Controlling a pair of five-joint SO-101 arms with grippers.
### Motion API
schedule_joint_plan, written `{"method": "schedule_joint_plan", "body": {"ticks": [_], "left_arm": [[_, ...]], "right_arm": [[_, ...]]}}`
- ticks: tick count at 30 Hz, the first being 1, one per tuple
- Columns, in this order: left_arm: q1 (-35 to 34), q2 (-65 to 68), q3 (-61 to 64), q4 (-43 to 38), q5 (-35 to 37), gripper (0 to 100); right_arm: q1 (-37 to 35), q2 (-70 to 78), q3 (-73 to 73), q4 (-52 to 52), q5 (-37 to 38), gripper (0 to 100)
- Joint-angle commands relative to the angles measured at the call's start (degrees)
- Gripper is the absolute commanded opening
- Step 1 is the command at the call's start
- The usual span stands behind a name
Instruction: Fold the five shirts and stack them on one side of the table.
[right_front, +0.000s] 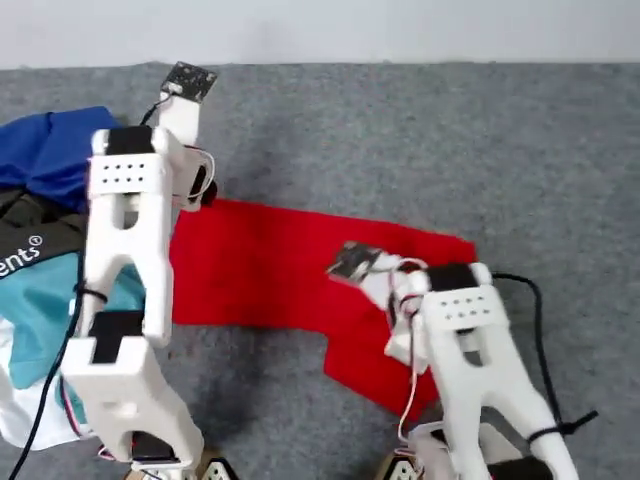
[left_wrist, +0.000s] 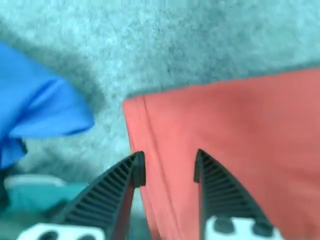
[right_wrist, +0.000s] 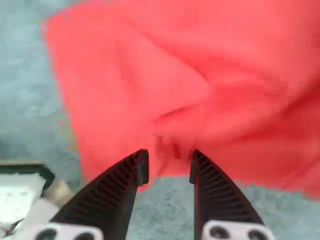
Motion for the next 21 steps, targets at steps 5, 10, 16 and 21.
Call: {"method": "schedule_joint_plan", "body": {"ticks": [5, 10, 16, 21], "left_arm": [[-0.3, -8.8, -2.3, 13.8, 0.6, 16], [-0.3, -10.7, 0.7, 15.6, 0.5, 16], [-0.3, -13.1, 6.5, 15.5, 0.5, 16], [-0.3, -13.7, 8.0, 15.4, 0.5, 16]], "right_arm": [[-11.9, -10.9, 0.3, 7.3, 0.9, 14.7], [-15.2, -14.1, 6.9, 7.2, 0.9, 14.7], [-15.6, -15.8, 14.1, 3.6, 1.0, 14.7], [-13.7, -16.0, 14.4, 2.3, 3.8, 14.7]]}}
